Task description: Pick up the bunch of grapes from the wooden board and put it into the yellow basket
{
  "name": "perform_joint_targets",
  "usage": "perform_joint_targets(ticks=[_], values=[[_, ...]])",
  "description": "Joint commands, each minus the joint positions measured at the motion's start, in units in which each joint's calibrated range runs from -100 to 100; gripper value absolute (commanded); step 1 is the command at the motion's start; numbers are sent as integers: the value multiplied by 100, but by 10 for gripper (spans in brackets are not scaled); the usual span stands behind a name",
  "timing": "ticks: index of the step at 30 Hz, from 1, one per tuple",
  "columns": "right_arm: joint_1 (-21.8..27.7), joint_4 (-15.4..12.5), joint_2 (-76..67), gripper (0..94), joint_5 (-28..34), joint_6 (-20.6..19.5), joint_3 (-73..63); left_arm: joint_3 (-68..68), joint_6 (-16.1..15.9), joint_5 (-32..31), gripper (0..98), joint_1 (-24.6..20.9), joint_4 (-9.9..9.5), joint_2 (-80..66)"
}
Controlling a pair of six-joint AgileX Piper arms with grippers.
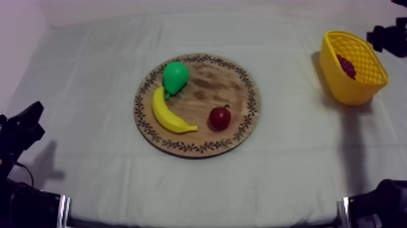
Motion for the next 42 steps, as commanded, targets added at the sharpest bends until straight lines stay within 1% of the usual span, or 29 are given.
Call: perform_joint_targets(ticks=[1, 8, 12, 14, 17, 19, 22, 25, 30, 33, 36, 39, 42], values=[[-25, -189, -1162, 475, -63, 214, 764, -2, -1, 0, 1, -2, 1, 0], [-93, -759, -2957, 393, -306, 799, 2379, -2, -2, 0, 1, -2, 1, 0], [-106, -1132, -3931, 342, -400, 1154, 3185, -2, -2, 0, 1, -2, 1, 0], [-146, -1245, -4352, 320, -358, 1261, 3492, -2, -2, 0, 1, -2, 1, 0], [-223, -1283, -4896, 290, -255, 1290, 3878, -2, -2, 0, 1, -2, 1, 0], [-267, -1368, -5227, 262, -77, 1323, 4011, -2, -2, 0, 1, -2, 1, 0], [-341, -1369, -5651, 201, 275, 1216, 4098, -2, 0, 0, 1, -2, 1, 0], [-390, -1362, -6008, 112, 630, 1079, 4128, -2, -1, 0, 1, -2, 1, 0], [-503, -1542, -6535, 34, 1400, 1073, 4158, -2, 0, 0, 1, -2, 1, 0], [-529, -1681, -6660, 16, 1752, 1048, 4164, -2, 1, 0, 1, -2, 1, 0], [-541, -1733, -6702, 10, 1964, 972, 4165, -2, 2, 0, 1, -2, 1, 0], [-543, -1742, -6717, 8, 2211, 1099, 4166, -2, 3, 0, 1, -2, 1, 0], [-542, -1745, -6722, 6, 2308, 1228, 4166, -2, 1, 0, 1, -2, 1, 0]])
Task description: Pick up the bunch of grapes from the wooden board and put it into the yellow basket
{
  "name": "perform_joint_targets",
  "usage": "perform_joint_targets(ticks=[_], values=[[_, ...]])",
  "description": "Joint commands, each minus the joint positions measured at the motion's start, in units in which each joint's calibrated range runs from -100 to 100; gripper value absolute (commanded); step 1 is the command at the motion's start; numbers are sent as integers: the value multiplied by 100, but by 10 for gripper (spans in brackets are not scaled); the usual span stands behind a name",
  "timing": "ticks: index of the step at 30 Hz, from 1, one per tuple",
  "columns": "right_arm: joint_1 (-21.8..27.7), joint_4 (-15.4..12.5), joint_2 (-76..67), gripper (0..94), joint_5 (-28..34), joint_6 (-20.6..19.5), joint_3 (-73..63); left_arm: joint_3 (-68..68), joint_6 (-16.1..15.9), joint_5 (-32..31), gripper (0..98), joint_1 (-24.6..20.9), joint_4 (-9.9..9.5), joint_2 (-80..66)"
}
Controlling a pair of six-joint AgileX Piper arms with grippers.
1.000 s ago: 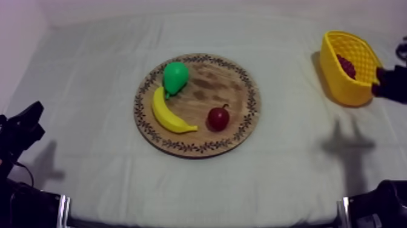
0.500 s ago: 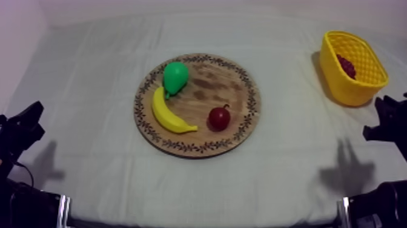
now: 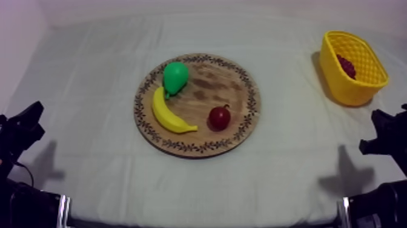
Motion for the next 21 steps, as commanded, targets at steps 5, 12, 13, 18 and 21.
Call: perform_joint_targets(ticks=[5, 12, 13, 18, 21], values=[[0, 4, 0, 5, 23, 122, 0, -2, -2, 1, 1, -2, 1, 0], [0, 4, 0, 5, 31, 119, 0, -2, -3, 1, 1, -2, 1, 0], [0, 4, 0, 5, 31, 119, 0, -2, -3, 1, 1, -2, 1, 0], [0, 4, 0, 5, 31, 119, 0, -2, -3, 1, 1, -2, 1, 0], [0, 4, 0, 5, 31, 119, 0, -2, -3, 1, 1, -2, 1, 0]])
